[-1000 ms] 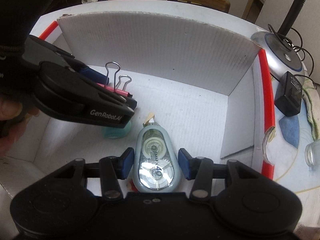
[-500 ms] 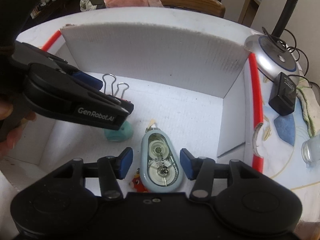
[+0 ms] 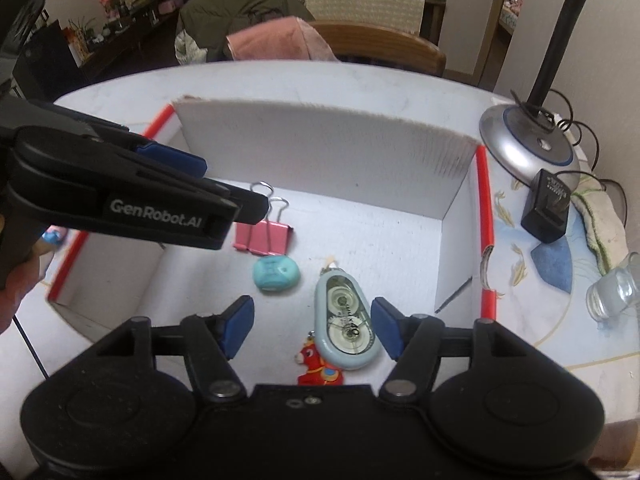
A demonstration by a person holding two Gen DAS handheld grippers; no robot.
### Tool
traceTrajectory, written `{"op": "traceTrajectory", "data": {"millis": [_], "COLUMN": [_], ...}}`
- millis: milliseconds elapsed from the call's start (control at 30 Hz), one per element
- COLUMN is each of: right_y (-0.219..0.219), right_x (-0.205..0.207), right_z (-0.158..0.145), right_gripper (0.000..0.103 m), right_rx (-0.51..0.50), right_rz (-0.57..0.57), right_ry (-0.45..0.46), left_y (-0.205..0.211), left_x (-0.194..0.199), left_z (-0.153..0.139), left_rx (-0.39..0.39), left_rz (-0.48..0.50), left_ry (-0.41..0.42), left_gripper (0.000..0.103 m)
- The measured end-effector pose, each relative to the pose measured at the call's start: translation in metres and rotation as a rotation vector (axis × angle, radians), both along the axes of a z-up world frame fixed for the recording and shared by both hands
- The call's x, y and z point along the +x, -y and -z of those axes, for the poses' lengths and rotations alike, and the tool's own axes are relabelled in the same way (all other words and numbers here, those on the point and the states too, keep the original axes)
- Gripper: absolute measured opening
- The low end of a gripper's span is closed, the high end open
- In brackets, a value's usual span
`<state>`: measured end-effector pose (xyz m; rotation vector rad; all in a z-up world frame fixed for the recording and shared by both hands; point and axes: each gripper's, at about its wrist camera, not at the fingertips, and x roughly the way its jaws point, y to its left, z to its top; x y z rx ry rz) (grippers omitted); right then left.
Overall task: Organize rigid objects
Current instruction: 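Withdraw both tools from the box back toward the pile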
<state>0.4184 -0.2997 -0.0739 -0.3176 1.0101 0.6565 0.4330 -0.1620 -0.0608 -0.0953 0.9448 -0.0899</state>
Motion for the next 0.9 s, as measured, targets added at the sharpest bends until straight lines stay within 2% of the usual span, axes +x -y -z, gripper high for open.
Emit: {"op": "traceTrajectory", "data": {"millis": [33, 400, 533, 767, 900], "right_y": [0.001, 0.006, 0.003, -0.012, -0.022], "right_x": [-0.003, -0.04, -0.053, -0.079, -0.098], "right_z": [-0.004, -0.038, -0.049, -0.064, -0.071], "right_gripper": [0.073, 0.085, 0.088, 0.093, 0.097], "right_rx": [0.011, 0.102, 0.133, 0.175, 0.224], "right_rz": [0.0, 0.004, 0.005, 0.008, 0.006], "right_ry": [0.008, 0.058, 0.075, 0.105, 0.113], "left_y": [-0.001, -0.013, -0.027, -0.066, -0.092], "left_x": [-0.004, -0.063, -0.09, -0.138, -0.168], "left_z": [-0.004, -0.038, -0.048, -0.054, -0.053], "left_rx": [0.0, -0.025, -0.031, -0.028, -0.035], "left_rz": [-0.002, -0.016, -0.023, -0.068, -0.106], "left_ry": [0.012, 0.121, 0.168, 0.22, 0.242], "left_gripper": [0.061, 0.061, 0.071, 0.072, 0.081]}}
